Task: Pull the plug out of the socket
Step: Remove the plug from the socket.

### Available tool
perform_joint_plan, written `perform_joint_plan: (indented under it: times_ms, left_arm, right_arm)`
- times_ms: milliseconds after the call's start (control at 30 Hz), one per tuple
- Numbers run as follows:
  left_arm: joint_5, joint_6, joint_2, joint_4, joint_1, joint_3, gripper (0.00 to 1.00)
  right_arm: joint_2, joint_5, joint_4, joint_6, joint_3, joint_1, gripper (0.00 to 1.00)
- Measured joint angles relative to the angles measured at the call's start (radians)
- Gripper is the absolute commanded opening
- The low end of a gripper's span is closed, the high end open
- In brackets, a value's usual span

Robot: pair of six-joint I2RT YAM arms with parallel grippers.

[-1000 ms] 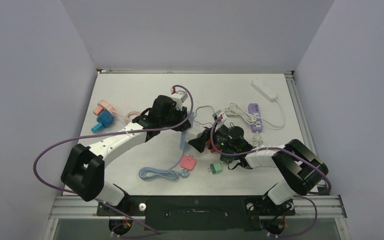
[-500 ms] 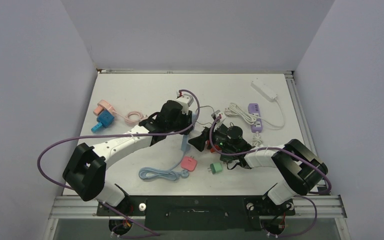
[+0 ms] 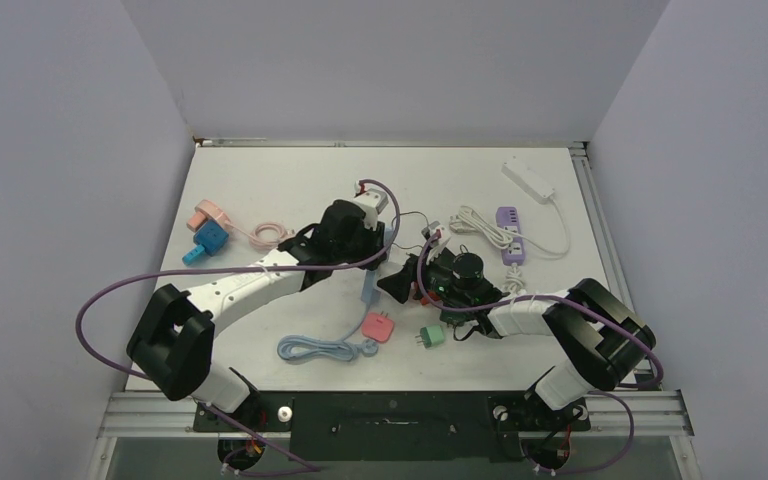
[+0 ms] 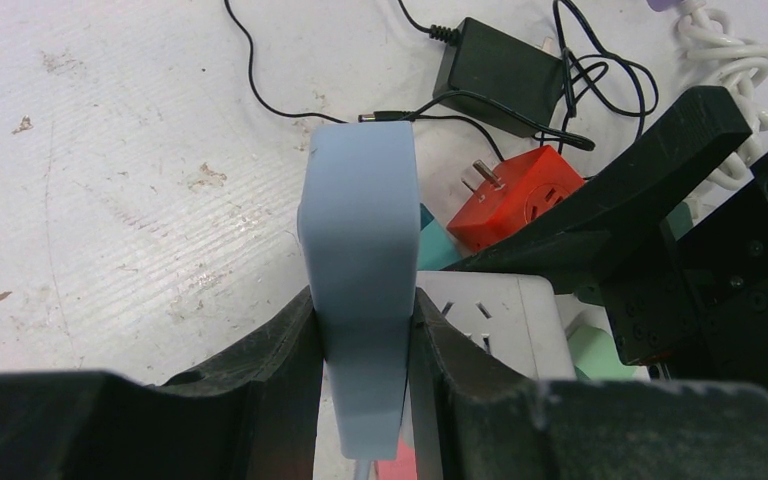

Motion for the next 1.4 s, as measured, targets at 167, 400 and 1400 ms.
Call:
perform_joint_plan:
  times_ms: [167,400,1400]
  left_arm:
    - [0.119,0.035,0.0,0.011,0.044,-0.003,0.0]
    - [0.341,0.071,-0.021,0.062,0.134,-0.03,0.0]
    - [-0.063,0.165,-0.021,-0.058,-0.045,0.029,0.0]
  right_arm:
    - [0.0,0.0,0.001,-0.003,0.001,0.001,0.32]
    - [-0.004,-0.02,0.048,-0.001,0.002,-0.008,0.26]
    - [-0.055,0.168,-0.094,-0.086,0.008,0.08,0.05]
